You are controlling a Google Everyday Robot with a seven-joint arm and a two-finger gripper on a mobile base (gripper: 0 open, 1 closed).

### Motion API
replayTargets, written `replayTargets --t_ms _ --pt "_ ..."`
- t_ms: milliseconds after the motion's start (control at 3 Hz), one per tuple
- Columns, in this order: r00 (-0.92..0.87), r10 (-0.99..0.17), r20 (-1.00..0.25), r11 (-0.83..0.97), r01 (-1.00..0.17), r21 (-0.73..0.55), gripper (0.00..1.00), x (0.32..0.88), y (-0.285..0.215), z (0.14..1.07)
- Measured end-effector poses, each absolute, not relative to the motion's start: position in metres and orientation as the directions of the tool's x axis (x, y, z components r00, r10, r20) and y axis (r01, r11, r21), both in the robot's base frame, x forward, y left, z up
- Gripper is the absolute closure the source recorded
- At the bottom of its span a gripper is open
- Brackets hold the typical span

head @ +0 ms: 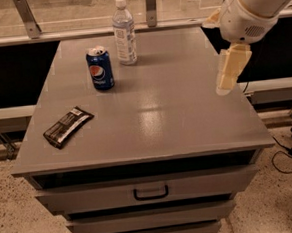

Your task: Pick pepsi can

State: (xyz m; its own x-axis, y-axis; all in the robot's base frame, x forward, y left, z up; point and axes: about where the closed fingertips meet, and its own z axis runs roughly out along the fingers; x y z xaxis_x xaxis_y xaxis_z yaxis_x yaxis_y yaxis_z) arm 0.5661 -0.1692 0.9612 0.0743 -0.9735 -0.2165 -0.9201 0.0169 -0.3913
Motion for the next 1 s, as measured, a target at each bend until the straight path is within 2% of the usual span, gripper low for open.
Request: replayTargets --t_ms 667,1000 --pt "0.275 -0.911 -0.308 -0.105 -0.876 -0.470 0.00 0.640 -0.097 0.957" --pt "0.275 -0.911 -0.308 -0.105 -0.876 -0.470 0.00 0.640 -0.096 0.956"
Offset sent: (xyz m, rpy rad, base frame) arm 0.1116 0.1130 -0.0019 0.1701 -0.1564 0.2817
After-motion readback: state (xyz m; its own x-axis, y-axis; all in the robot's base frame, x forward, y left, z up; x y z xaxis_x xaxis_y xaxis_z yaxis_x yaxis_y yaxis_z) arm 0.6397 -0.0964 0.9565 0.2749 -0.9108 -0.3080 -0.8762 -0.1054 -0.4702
